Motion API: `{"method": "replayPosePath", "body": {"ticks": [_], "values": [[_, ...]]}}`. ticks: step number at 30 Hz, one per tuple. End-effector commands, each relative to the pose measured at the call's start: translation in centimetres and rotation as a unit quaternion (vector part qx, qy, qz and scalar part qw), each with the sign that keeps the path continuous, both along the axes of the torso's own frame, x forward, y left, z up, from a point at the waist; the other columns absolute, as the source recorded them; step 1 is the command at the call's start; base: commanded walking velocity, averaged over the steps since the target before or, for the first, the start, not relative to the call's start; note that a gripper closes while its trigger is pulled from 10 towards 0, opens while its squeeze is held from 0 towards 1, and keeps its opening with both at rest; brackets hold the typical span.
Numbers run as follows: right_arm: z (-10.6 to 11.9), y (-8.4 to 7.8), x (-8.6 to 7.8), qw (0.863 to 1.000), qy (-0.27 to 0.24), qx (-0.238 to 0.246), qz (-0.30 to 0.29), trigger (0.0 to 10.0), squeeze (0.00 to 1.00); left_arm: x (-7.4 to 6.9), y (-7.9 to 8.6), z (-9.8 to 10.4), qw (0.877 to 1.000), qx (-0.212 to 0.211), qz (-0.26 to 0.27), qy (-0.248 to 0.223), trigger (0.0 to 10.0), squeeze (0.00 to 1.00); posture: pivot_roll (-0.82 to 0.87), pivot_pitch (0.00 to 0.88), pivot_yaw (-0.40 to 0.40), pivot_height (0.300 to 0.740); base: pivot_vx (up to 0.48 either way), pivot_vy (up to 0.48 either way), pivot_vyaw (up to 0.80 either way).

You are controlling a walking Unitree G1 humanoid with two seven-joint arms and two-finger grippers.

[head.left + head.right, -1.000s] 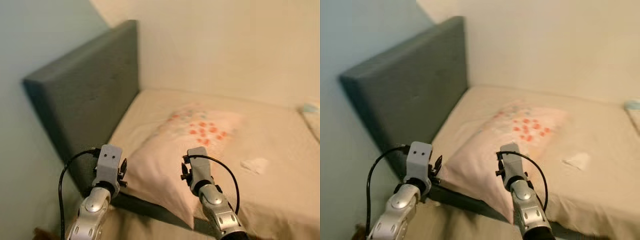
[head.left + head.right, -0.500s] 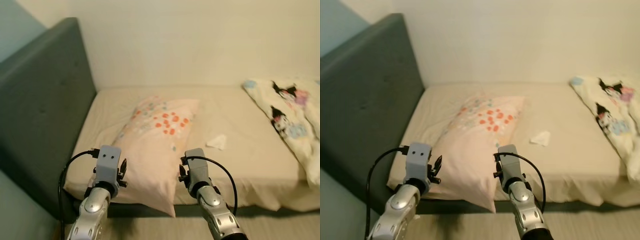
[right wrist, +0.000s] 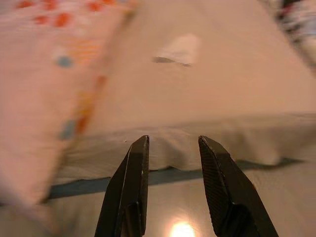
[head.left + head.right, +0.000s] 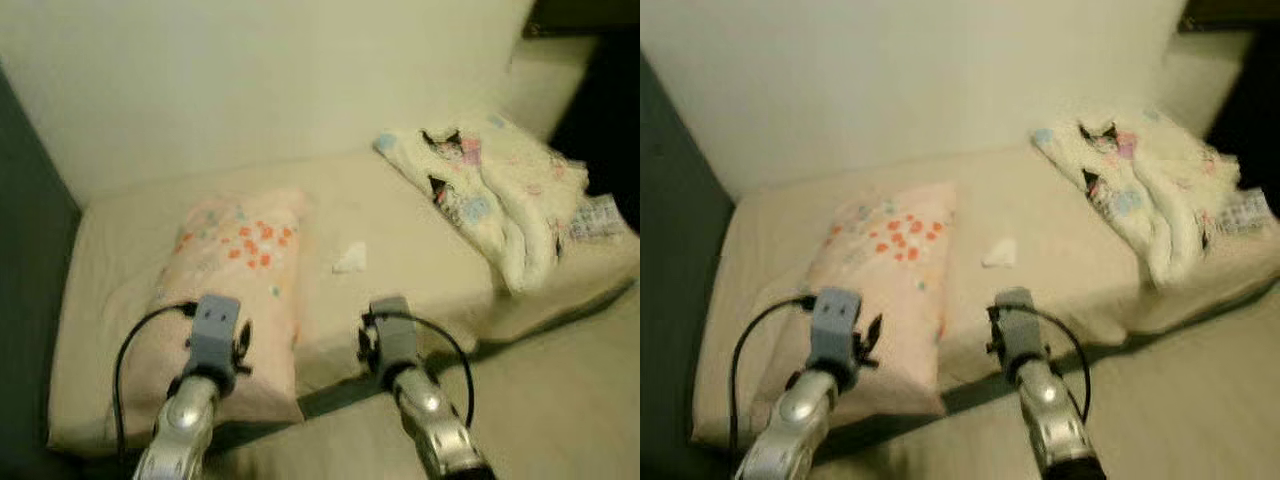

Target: Clean up the room

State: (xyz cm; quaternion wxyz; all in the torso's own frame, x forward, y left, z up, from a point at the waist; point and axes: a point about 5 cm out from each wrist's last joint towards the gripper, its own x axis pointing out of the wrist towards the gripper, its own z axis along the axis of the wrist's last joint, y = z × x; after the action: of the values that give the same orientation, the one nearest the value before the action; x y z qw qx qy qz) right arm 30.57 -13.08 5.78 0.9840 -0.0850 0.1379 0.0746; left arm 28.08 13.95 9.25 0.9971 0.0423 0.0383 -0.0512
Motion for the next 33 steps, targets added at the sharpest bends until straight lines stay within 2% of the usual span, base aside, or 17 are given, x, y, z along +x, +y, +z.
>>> {"method": "replayPosePath", "body": {"ticks": [1, 8, 19, 22, 25, 28, 33], "values": [[-0.25, -0.04, -0.09, 1.000, 0.007, 0.001, -0.003, 10.0, 0.00, -0.16, -0.07, -0.41, 1.000, -0.002, 0.001, 0.008, 10.0, 0.00, -0.06, 0.079, 0.014, 0.740, 0.000, 0.000, -0.80], [-0.22, -0.15, -0.06, 1.000, 0.005, -0.001, -0.003, 10.0, 0.00, -0.11, -0.15, -0.43, 1.000, -0.002, 0.000, 0.007, 10.0, 0.00, -0.06, 0.081, 0.015, 0.740, 0.000, 0.000, -0.80], [-0.17, 0.28, -0.14, 1.000, 0.002, -0.002, 0.010, 10.0, 0.00, -0.26, -0.20, -0.35, 1.000, -0.004, 0.000, 0.006, 10.0, 0.00, -0.05, 0.087, 0.012, 0.740, 0.000, 0.000, 0.00], [-0.13, 0.65, -0.15, 0.999, -0.001, -0.026, 0.032, 10.0, 0.00, -0.23, -0.21, -0.31, 1.000, -0.004, 0.001, 0.005, 10.0, 0.00, -0.05, 0.088, 0.013, 0.740, 0.000, 0.000, 0.00], [-0.07, 0.75, -0.17, 0.999, -0.006, -0.028, 0.033, 10.0, 0.00, -0.22, -0.22, -0.28, 1.000, -0.004, 0.001, 0.004, 10.0, 0.00, -0.05, 0.088, 0.014, 0.740, 0.000, 0.000, 0.27], [0.01, 0.54, -0.18, 1.000, -0.009, -0.005, 0.016, 10.0, 0.00, -0.19, -0.36, -0.16, 1.000, -0.006, 0.001, 0.000, 10.0, 0.00, -0.05, 0.089, 0.014, 0.740, 0.000, 0.000, 0.00], [0.05, 0.46, -0.18, 1.000, -0.010, -0.006, 0.017, 10.0, 0.00, -0.23, -0.51, 0.08, 1.000, -0.008, -0.001, -0.010, 10.0, 0.00, -0.05, 0.090, 0.013, 0.740, 0.049, 0.000, 0.00]]}}
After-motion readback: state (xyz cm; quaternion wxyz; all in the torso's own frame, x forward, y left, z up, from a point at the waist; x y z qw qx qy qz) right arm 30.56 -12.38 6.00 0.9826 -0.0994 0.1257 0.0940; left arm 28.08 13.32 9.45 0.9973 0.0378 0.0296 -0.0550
